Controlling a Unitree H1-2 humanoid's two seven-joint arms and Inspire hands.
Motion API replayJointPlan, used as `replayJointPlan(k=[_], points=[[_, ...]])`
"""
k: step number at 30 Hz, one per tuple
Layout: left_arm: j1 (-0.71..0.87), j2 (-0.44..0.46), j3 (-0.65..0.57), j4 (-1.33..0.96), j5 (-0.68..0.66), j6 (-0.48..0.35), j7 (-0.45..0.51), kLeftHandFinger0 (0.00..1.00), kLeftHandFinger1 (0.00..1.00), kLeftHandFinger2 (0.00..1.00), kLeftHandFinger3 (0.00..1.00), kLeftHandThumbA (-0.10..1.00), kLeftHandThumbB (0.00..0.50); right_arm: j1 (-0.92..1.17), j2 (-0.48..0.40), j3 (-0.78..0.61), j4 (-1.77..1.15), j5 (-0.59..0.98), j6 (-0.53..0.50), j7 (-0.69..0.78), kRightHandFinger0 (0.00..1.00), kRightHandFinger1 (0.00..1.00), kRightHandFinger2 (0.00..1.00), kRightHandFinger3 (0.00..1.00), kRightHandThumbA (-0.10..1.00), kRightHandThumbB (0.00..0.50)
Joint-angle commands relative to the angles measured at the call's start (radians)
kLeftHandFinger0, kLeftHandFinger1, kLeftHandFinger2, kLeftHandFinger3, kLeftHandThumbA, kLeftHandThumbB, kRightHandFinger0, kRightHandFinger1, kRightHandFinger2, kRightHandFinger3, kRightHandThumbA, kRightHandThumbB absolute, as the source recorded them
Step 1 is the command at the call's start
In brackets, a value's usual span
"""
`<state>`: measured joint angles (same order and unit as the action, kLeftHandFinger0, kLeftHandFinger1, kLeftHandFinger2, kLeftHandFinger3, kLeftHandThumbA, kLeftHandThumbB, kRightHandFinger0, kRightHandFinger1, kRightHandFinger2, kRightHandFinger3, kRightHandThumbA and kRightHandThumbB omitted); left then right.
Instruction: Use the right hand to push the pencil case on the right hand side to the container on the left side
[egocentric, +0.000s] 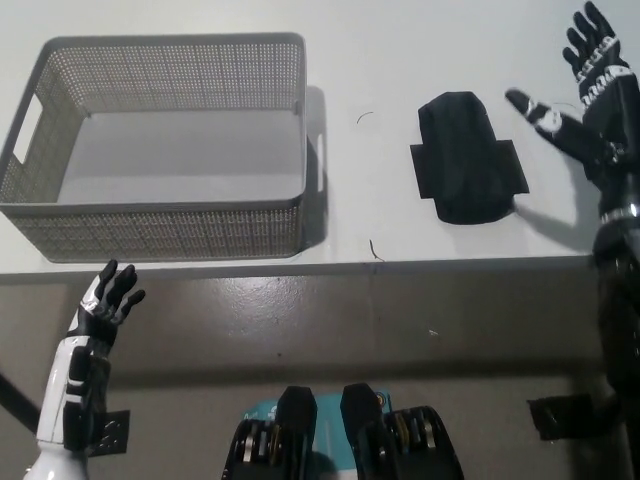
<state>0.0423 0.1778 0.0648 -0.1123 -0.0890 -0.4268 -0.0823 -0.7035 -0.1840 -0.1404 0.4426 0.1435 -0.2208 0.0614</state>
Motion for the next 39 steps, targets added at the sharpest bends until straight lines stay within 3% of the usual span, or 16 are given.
replayJointPlan(k=[1,5,7,12,21,26,30,39], points=[[0.033,0.001,-0.005,-0.069,-0.033,-0.018,-0.015,1.0,1.0,1.0,1.0,1.0,0.089,-0.163,-0.015,0.006,0.228,-0.021,-0.081,-0.013,1.0,1.0,1.0,1.0,1.0,0.316],[0.04,0.004,-0.008,-0.079,-0.043,-0.007,-0.018,1.0,1.0,1.0,1.0,1.0,0.098,-0.199,-0.016,0.008,0.31,-0.025,-0.107,-0.014,1.0,1.0,1.0,1.0,1.0,0.32],[0.048,-0.001,-0.008,-0.088,-0.032,-0.013,-0.015,1.0,1.0,1.0,1.0,1.0,0.092,-0.273,-0.019,0.006,0.487,-0.029,-0.142,-0.031,1.0,1.0,1.0,1.0,1.0,0.312],[0.052,-0.002,-0.011,-0.094,-0.034,-0.018,-0.018,1.0,1.0,1.0,1.0,1.0,0.101,-0.369,-0.021,-0.017,0.728,-0.002,-0.177,-0.032,1.0,1.0,1.0,1.0,1.0,0.272],[0.045,-0.006,-0.013,-0.094,-0.043,-0.016,-0.019,1.0,1.0,1.0,1.0,1.0,0.098,-0.423,-0.024,-0.032,0.914,0.009,-0.155,-0.032,1.0,1.0,1.0,1.0,1.0,0.267],[0.042,-0.004,-0.01,-0.102,-0.047,-0.003,-0.016,1.0,1.0,1.0,1.0,1.0,0.119,-0.424,-0.017,-0.064,0.953,0.038,-0.121,-0.031,1.0,1.0,1.0,1.0,1.0,0.225],[0.04,0.002,-0.009,-0.101,-0.054,-0.002,-0.02,1.0,1.0,1.0,1.0,1.0,0.126,-0.41,-0.001,-0.07,0.964,0.032,-0.119,-0.039,1.0,1.0,1.0,1.0,1.0,0.278],[0.036,-0.006,-0.013,-0.101,-0.039,-0.009,-0.017,1.0,1.0,1.0,1.0,1.0,0.1,-0.411,0.073,-0.054,0.955,0.017,-0.137,-0.04,1.0,1.0,1.0,1.0,1.0,0.277]])
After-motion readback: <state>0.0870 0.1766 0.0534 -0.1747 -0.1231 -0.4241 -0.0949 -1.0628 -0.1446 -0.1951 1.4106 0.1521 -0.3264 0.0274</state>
